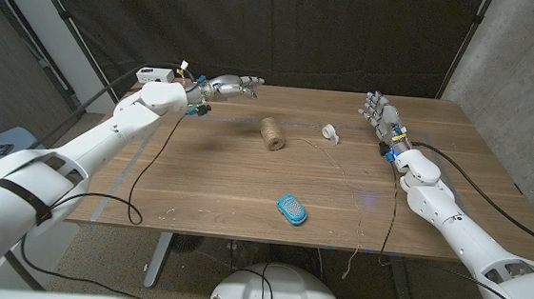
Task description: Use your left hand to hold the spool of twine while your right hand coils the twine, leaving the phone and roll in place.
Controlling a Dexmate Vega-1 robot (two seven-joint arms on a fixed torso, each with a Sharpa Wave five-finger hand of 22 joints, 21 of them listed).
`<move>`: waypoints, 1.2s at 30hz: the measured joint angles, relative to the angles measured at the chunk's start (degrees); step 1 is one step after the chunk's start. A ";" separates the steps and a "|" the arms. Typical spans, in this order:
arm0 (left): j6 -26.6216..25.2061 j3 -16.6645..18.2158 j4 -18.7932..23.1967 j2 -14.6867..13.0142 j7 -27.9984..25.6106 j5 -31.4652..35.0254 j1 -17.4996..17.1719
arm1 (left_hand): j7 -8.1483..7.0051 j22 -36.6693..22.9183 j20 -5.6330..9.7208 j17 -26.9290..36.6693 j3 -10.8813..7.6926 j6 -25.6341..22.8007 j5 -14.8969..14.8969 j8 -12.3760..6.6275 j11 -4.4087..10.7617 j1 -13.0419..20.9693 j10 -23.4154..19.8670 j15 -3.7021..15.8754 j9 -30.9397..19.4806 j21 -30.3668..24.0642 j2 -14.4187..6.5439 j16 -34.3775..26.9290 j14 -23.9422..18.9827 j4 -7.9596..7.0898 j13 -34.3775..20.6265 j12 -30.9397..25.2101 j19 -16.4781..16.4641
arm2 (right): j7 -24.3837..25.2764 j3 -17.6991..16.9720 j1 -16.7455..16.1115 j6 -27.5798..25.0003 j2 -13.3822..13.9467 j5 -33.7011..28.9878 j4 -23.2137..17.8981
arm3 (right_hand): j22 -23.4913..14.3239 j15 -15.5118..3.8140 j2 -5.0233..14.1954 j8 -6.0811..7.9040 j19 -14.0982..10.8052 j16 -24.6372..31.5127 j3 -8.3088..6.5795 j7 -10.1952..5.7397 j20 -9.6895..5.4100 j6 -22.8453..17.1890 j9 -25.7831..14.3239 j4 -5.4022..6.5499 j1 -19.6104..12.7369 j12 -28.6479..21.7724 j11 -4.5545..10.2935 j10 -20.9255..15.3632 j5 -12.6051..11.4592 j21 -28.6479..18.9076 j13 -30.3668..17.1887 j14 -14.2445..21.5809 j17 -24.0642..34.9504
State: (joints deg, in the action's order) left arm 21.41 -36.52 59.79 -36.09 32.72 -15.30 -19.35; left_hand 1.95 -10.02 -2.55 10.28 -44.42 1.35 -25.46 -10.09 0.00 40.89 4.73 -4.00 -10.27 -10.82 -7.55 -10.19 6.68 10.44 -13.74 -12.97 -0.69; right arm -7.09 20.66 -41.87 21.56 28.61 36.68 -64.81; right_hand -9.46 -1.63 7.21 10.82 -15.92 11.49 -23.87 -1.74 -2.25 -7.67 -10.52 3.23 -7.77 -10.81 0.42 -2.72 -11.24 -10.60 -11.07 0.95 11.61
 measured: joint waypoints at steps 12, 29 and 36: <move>2.10 -1.63 -3.05 0.27 4.31 1.68 3.46 | 0.30 0.01 0.20 0.00 -0.48 0.30 -0.44 0.00 0.00 0.93 -0.01 0.00 0.00 0.00 0.32 0.00 -0.01 -0.01 0.01 0.00 0.19 | 0.47 -0.01 0.32 0.03 -0.08 -0.31 0.34 | 0.00 -0.30 0.00 0.00 0.00 0.00 0.00 0.00 0.00 0.00 0.00 0.00 0.00 0.00 0.00 0.00 0.00 0.00 0.00 -0.31 -0.01; 3.08 -3.11 -3.27 -0.81 8.01 4.03 6.21 | -0.49 0.17 -0.03 -0.01 -0.71 2.17 -0.89 0.00 0.22 2.05 1.46 0.05 0.00 -0.01 0.54 0.00 0.58 0.22 -0.53 -0.43 1.03 | 1.12 -0.05 0.31 0.01 -0.06 -0.48 0.32 | 0.00 -0.30 0.00 0.00 0.00 0.00 0.00 0.00 0.00 0.00 0.00 0.01 0.00 0.00 -0.31 0.31 0.00 0.00 0.00 -0.31 -0.01; 4.01 -3.87 -4.27 -0.89 9.63 5.32 7.68 | -0.31 0.17 0.10 -0.01 -0.71 2.96 -0.89 0.00 0.00 2.77 1.85 0.02 0.01 -0.01 0.83 0.00 1.03 0.22 -0.53 -0.43 1.53 | 1.56 -0.10 0.10 -0.19 0.04 -0.56 -0.05 | 0.00 -0.30 0.00 0.00 0.23 0.00 0.00 0.00 -0.22 0.00 0.00 0.01 0.00 0.00 -0.31 0.31 0.00 0.00 0.00 -0.31 -0.01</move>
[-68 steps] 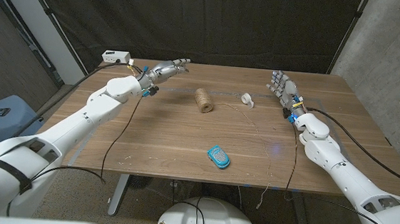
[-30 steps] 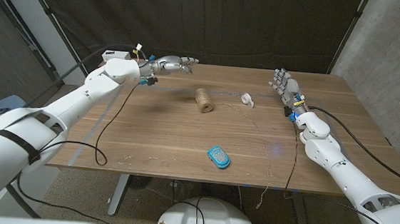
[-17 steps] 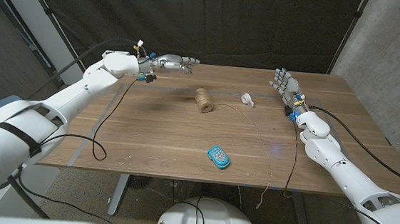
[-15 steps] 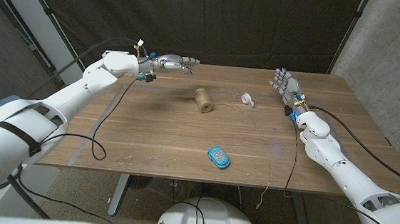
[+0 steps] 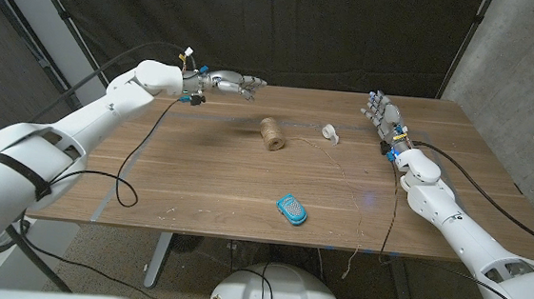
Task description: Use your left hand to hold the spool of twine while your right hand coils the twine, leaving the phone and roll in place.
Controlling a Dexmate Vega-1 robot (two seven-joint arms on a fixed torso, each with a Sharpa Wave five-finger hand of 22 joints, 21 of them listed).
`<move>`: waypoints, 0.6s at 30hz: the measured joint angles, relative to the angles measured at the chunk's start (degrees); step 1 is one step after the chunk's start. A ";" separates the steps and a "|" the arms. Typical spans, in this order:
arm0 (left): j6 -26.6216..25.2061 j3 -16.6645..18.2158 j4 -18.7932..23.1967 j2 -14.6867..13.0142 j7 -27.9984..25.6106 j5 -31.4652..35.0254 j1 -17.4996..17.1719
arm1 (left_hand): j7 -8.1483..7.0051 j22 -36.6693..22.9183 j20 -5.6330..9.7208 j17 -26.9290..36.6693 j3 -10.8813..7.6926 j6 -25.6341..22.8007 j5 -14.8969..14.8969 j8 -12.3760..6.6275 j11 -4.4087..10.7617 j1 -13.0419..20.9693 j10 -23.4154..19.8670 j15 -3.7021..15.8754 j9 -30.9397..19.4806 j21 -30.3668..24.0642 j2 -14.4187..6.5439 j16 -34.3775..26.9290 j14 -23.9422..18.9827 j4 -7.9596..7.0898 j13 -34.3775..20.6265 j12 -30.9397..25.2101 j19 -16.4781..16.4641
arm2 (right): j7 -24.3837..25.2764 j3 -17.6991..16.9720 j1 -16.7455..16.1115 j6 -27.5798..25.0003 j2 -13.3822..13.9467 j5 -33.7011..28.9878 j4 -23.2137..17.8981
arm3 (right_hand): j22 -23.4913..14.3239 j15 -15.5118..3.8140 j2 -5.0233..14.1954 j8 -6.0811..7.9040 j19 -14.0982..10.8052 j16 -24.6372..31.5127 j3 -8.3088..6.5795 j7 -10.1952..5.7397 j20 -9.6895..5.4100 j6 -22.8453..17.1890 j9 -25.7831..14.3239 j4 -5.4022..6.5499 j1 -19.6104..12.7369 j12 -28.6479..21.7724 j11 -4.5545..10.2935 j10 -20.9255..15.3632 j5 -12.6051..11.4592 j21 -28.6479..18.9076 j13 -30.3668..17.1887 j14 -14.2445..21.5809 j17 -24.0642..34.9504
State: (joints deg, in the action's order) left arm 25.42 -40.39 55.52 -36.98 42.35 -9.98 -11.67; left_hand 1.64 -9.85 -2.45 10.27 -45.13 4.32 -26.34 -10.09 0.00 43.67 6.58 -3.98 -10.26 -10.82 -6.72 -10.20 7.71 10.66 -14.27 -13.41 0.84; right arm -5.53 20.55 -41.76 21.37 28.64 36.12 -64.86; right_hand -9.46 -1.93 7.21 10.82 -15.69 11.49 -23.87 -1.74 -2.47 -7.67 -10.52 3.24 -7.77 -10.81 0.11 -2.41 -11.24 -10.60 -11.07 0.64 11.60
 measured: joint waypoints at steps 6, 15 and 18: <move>1.17 -0.83 -1.38 0.33 1.07 1.39 1.55 | 0.30 0.00 0.00 0.00 -0.01 0.30 0.00 0.00 -0.31 0.55 0.31 0.09 0.00 0.00 -0.08 0.00 0.09 0.01 0.00 0.00 0.00 | 0.30 -0.03 -0.08 -0.10 0.01 -0.06 -0.04 | 0.00 0.00 0.00 0.00 0.00 0.00 0.00 0.00 0.01 0.00 0.00 0.00 0.00 0.00 0.00 0.00 0.00 0.00 0.00 0.00 0.00; 3.16 -2.06 -3.93 1.03 1.95 3.44 3.82 | 0.02 -0.01 0.00 0.00 -0.17 0.59 -0.44 0.00 -0.31 1.68 0.30 -0.11 0.00 0.00 0.16 0.00 0.30 0.17 -0.27 0.00 -0.01 | 0.62 -0.05 -0.09 -0.21 -0.09 -0.09 0.05 | 0.00 0.00 0.00 0.00 -0.01 0.00 0.00 0.00 0.01 0.00 0.00 0.00 0.00 0.00 0.00 0.00 0.00 0.00 0.00 0.00 0.00; 3.86 -2.34 -4.58 1.22 2.12 4.10 4.28 | -0.01 -0.01 -0.23 0.00 -0.41 0.61 -0.44 0.00 -0.31 2.07 0.30 -0.25 0.00 0.00 0.54 0.00 0.15 0.41 -0.26 0.00 -0.23 | 0.69 -0.04 -0.03 -0.22 -0.20 -0.12 0.27 | 0.00 0.00 0.00 0.00 -0.01 0.00 0.00 0.00 0.01 0.00 0.00 0.00 0.00 0.00 0.00 0.00 0.00 0.00 0.00 0.00 -0.01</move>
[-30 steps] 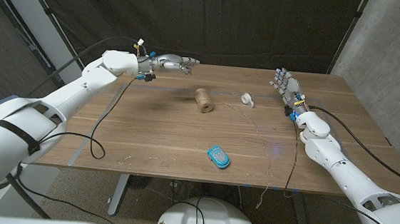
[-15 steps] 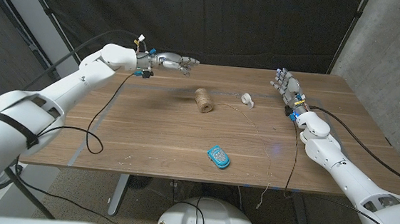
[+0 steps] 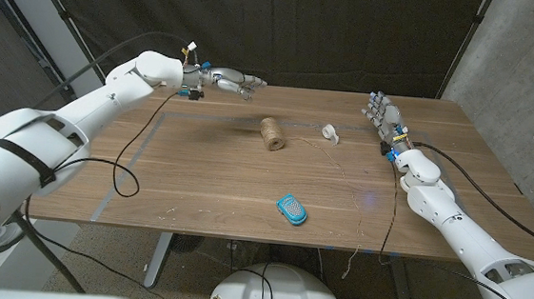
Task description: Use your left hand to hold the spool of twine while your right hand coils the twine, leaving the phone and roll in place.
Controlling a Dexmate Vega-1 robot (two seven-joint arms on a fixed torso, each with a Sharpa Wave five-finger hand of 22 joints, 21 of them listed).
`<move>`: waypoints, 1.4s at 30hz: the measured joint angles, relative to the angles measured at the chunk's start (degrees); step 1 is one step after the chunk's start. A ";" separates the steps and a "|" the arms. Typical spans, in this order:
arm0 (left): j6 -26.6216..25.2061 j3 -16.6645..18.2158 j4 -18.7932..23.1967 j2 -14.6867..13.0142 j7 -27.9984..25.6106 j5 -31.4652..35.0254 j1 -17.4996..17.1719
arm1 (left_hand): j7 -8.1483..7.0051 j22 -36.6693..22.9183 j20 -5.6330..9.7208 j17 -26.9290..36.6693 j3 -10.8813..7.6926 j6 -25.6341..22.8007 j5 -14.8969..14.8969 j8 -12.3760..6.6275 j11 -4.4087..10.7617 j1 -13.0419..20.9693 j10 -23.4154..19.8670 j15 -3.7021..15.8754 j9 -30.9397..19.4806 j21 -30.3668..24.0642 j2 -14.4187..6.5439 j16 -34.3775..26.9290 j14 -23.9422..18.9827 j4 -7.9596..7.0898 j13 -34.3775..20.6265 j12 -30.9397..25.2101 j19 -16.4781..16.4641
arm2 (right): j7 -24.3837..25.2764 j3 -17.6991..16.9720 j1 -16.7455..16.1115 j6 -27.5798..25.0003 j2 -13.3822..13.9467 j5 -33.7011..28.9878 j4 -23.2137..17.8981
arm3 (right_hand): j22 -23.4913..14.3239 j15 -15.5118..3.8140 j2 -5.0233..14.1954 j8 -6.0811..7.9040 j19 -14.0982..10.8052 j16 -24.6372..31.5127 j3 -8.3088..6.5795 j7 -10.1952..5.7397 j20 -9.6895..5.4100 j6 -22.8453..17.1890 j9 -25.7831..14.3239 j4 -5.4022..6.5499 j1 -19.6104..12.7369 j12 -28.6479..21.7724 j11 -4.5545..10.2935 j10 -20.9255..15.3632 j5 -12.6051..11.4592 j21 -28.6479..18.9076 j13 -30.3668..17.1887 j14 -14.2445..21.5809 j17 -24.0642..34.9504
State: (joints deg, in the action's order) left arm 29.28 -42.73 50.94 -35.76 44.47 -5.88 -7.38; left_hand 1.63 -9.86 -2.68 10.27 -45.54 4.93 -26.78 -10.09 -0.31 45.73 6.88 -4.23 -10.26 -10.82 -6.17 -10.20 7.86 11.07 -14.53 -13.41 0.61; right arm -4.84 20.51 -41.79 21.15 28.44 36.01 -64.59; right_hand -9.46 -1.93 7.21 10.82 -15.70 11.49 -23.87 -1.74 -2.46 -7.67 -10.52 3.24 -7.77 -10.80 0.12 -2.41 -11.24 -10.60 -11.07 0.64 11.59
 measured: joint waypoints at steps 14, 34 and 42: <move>4.70 -2.84 -6.24 2.61 0.35 3.94 4.61 | -0.59 -0.01 -0.74 0.25 0.00 -1.08 1.13 -0.99 0.56 3.70 -1.00 0.05 0.00 -0.23 1.30 -0.45 -1.65 0.00 -0.53 -1.65 -0.74 | 0.45 0.00 0.50 0.37 -0.79 -0.06 1.20 | 0.00 0.00 0.00 0.00 0.00 0.00 0.25 0.00 0.00 0.00 0.00 -0.25 0.00 0.00 -0.31 0.31 0.00 0.00 0.00 0.00 0.00; 9.99 -6.90 -13.00 5.64 1.07 8.20 10.33 | 1.43 -0.14 -0.91 0.56 0.01 -4.32 2.44 -2.27 0.56 8.43 -1.09 0.14 -0.54 -0.23 2.40 -0.89 -2.97 0.00 -1.33 -2.73 -0.92 | 2.34 -0.23 0.20 1.00 -1.38 -0.37 1.30 | 0.00 0.00 0.00 0.00 -0.01 0.00 0.24 0.00 0.01 0.00 -0.30 -0.24 0.00 -0.23 -0.30 0.30 0.00 0.00 0.00 0.00 0.00; 10.82 -8.16 -13.12 5.63 1.89 9.64 11.60 | 2.63 -0.16 -1.19 0.82 0.01 -3.50 3.29 -2.01 -0.93 10.83 0.12 -0.40 -0.82 -0.23 2.85 -0.89 -2.42 0.00 -1.79 -2.74 -0.35 | 3.57 -0.20 -0.18 1.19 -1.61 -0.77 0.77 | 0.00 0.00 0.00 0.00 -0.01 0.00 0.06 0.00 0.01 0.00 -0.29 -0.42 0.00 -0.23 -0.30 0.30 0.00 0.00 0.00 0.00 -0.01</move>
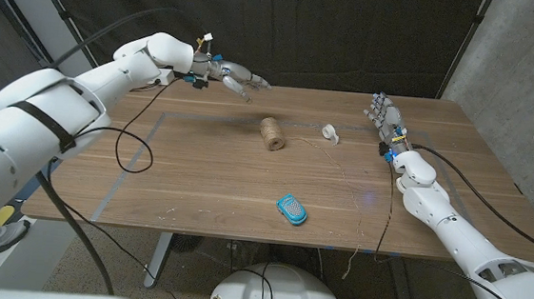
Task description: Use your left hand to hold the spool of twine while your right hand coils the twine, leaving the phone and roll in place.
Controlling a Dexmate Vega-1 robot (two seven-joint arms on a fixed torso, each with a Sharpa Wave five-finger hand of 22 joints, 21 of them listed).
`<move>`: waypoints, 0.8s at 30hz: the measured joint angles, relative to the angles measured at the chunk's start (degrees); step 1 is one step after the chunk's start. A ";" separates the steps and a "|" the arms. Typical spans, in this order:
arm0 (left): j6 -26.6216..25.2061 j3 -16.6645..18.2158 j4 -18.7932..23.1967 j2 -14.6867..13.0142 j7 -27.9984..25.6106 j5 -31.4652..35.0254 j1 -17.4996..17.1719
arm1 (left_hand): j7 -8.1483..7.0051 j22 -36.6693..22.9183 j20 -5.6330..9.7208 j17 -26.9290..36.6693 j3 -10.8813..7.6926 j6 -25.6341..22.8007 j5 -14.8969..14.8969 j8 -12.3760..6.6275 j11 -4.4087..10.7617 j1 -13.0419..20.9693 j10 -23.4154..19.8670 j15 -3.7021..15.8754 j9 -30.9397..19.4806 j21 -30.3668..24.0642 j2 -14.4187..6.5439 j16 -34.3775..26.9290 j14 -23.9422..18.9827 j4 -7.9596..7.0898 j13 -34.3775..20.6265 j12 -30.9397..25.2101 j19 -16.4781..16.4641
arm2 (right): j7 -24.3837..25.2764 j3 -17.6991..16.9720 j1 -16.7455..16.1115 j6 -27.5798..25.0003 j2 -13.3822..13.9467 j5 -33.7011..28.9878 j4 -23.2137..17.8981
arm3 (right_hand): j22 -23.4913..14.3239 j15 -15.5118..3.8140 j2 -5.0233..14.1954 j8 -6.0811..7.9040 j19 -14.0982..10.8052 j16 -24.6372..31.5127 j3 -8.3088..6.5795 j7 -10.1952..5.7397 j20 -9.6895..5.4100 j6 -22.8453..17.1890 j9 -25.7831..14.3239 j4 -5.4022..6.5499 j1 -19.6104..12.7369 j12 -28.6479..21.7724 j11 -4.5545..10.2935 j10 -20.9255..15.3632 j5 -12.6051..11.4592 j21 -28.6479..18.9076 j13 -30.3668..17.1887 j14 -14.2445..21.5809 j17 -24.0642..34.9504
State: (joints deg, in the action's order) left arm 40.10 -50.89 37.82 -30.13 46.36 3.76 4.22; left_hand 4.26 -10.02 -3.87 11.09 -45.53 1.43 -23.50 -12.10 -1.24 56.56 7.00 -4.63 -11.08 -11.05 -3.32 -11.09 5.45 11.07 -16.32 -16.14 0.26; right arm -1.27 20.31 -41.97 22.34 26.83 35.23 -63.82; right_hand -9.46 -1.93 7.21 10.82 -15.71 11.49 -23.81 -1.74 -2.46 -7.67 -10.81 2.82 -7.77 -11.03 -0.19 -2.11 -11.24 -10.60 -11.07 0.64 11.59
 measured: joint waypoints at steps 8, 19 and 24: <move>0.44 -1.06 0.73 -0.31 1.26 1.58 0.99 | 0.15 0.00 -0.22 0.21 0.00 2.18 0.66 0.68 -0.09 2.16 1.73 -0.59 -0.18 0.00 0.65 0.41 1.02 0.00 -0.50 0.00 1.00 | 2.05 -0.06 -0.88 -0.46 0.02 -0.45 -1.47 | 0.00 0.00 0.00 0.00 0.00 0.00 -0.06 0.00 0.00 0.00 0.00 -0.06 0.00 0.00 -0.21 0.21 0.00 0.00 0.00 0.00 0.00; 1.45 -2.48 1.98 -0.74 1.55 4.46 2.20 | 0.74 0.01 -0.42 0.26 0.45 5.08 1.24 1.35 -0.51 4.44 2.77 -0.90 -0.27 0.00 0.97 0.40 2.38 -0.11 -1.08 0.00 2.25 | 3.94 -0.23 -1.60 -1.10 -0.03 -0.74 -2.48 | 0.00 0.00 0.00 0.00 0.00 0.00 0.10 0.00 0.00 0.00 0.01 -0.22 0.00 0.00 -0.31 0.11 0.00 0.00 0.00 0.00 0.00; 2.03 -2.86 2.22 -0.76 1.46 5.73 2.54 | 1.13 -0.27 -0.80 0.52 0.75 7.46 1.63 1.73 -0.83 5.99 3.04 -1.31 -0.35 0.01 1.11 0.40 3.42 -0.40 -1.56 0.00 3.28 | 4.40 -0.27 -1.79 -1.14 -0.27 -0.82 -2.69 | 0.00 0.00 -0.18 0.00 0.00 0.00 0.10 0.00 0.00 0.00 0.01 -0.22 -0.17 0.00 -0.31 0.11 0.00 0.00 0.00 0.00 0.00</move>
State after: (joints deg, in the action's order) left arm 42.12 -53.76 40.04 -30.88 47.82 9.50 6.76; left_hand 5.38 -10.29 -4.68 11.61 -44.78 8.89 -21.87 -10.37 -2.07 62.56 10.04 -5.95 -11.43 -11.04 -2.21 -10.69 8.87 10.67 -17.88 -16.14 3.54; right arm 3.13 20.04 -43.75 21.20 26.56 34.41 -66.51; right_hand -9.46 -1.93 7.03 10.82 -15.71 11.49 -23.71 -1.74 -2.46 -7.67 -10.80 2.60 -7.94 -11.03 -0.50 -2.00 -11.24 -10.60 -11.07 0.65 11.59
